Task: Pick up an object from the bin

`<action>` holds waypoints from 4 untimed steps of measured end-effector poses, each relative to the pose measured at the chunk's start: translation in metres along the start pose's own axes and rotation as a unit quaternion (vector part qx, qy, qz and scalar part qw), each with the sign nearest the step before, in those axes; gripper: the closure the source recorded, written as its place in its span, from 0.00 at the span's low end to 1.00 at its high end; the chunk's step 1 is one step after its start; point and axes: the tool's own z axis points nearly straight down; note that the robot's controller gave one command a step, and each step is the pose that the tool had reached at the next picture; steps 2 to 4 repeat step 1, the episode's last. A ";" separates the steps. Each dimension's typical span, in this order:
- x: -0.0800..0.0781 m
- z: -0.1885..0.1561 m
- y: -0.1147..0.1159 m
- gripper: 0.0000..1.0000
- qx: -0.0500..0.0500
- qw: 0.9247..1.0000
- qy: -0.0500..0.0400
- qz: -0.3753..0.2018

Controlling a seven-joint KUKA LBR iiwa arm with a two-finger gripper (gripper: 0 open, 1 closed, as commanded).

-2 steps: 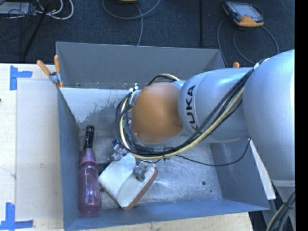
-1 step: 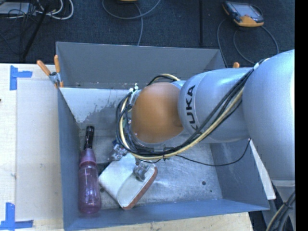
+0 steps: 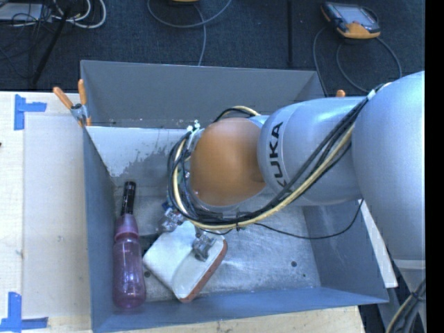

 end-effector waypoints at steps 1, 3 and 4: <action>0.002 -0.013 0.002 1.00 -0.003 1.000 0.004 -0.001; 0.002 -0.013 0.002 1.00 -0.003 1.000 0.004 -0.001; 0.002 -0.013 0.002 1.00 -0.003 1.000 0.004 -0.001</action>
Offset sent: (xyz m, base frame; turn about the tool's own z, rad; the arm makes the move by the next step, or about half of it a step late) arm 0.0000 0.0000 0.0002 0.0000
